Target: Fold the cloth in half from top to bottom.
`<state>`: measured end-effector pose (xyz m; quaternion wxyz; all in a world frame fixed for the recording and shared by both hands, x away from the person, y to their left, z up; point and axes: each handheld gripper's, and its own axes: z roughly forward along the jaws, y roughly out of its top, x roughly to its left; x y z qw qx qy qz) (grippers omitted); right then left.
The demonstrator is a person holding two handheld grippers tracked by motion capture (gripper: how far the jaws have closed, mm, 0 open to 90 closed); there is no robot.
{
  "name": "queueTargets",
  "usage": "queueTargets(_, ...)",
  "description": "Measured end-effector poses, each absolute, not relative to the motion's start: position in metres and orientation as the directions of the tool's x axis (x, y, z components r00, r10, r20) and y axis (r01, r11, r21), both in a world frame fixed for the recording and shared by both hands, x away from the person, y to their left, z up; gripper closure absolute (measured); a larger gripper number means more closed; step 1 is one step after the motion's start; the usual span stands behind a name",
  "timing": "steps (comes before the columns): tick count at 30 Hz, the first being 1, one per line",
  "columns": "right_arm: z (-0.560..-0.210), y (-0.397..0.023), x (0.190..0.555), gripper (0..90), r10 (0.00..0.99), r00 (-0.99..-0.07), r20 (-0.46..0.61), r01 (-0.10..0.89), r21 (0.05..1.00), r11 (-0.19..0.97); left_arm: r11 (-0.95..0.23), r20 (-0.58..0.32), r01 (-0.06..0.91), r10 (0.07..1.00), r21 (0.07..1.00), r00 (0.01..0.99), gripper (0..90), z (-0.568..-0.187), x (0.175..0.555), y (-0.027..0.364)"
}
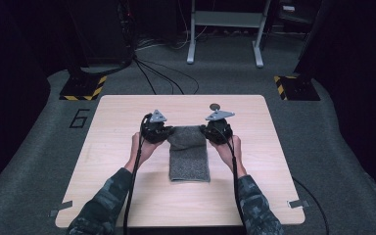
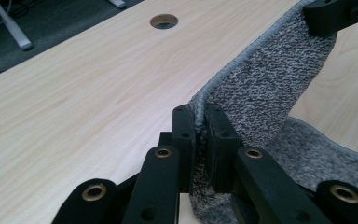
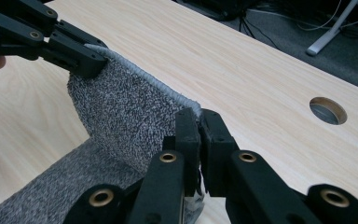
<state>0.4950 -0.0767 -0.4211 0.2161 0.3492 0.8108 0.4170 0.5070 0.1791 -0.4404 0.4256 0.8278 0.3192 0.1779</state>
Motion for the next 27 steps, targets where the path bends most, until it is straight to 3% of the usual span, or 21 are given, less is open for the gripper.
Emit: queueTargets(27, -0.466, -0.091, 0.432, 86.4, 0.713, -0.7, -0.033, 0.404, 0.806, 0.433, -0.516, 0.002, 0.373, 0.588, 0.772, 0.809, 80.0, -0.465, 0.453, 0.173)
